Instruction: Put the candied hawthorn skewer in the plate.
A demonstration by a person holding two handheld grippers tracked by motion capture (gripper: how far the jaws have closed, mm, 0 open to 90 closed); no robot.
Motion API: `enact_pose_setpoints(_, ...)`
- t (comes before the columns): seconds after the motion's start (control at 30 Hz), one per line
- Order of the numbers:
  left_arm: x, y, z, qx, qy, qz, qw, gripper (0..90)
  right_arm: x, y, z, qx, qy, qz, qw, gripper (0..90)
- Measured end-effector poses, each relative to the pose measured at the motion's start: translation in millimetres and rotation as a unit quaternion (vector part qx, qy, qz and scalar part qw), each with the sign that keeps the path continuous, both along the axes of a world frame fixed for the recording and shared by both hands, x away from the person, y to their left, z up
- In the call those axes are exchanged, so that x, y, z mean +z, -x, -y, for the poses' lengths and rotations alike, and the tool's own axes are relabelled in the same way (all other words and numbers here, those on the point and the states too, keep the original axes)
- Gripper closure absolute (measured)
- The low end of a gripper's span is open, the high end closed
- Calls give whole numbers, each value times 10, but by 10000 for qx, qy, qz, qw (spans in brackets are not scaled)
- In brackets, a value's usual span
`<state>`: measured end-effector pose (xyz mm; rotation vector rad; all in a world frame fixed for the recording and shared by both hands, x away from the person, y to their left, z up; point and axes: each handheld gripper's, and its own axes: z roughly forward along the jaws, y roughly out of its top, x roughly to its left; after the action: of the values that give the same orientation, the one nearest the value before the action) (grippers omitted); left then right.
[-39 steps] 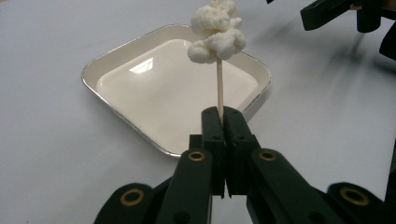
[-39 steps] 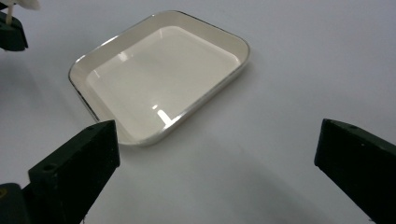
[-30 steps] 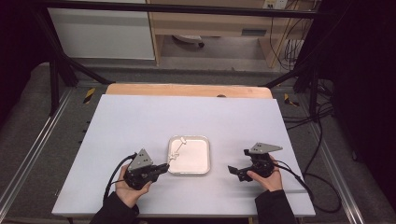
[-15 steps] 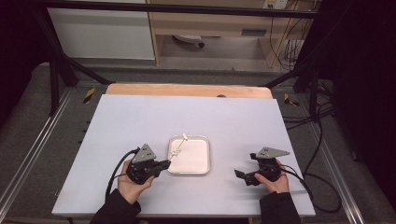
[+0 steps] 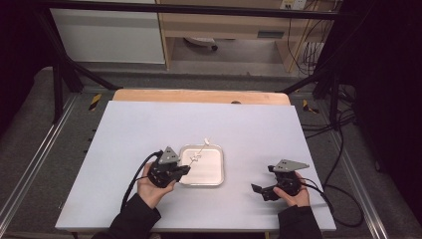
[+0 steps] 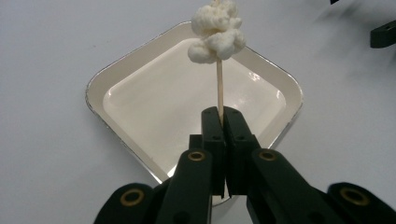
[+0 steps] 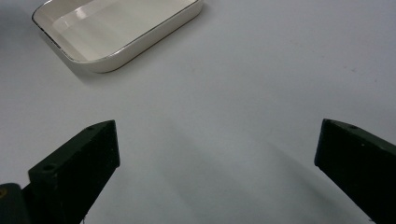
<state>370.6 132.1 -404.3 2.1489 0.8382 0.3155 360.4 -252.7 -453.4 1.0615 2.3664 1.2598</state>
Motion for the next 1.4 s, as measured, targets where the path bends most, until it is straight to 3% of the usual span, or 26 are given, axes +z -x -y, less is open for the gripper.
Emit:
enact_pose_setpoints(0.23, -116, -108, 121, 80, -274, -141, 9995, 884, -6, 7, 3, 6, -7, -36, 10000, 9)
enact_pose_setpoints(0.67, -279, -120, 204, 195, -695, -427, 9965, 884, -28, 0, 0, 35, -13, -63, 10000, 10)
enact_pose_setpoints(1.07, -306, -131, 227, 277, -842, -611, 9942, 881, -19, 5, 5, 29, -48, -62, 10000, 10)
enact_pose_setpoints(1.4, -293, -129, 224, 182, -813, -584, 9948, 858, -20, 6, 3, 20, -50, -77, 10000, 10)
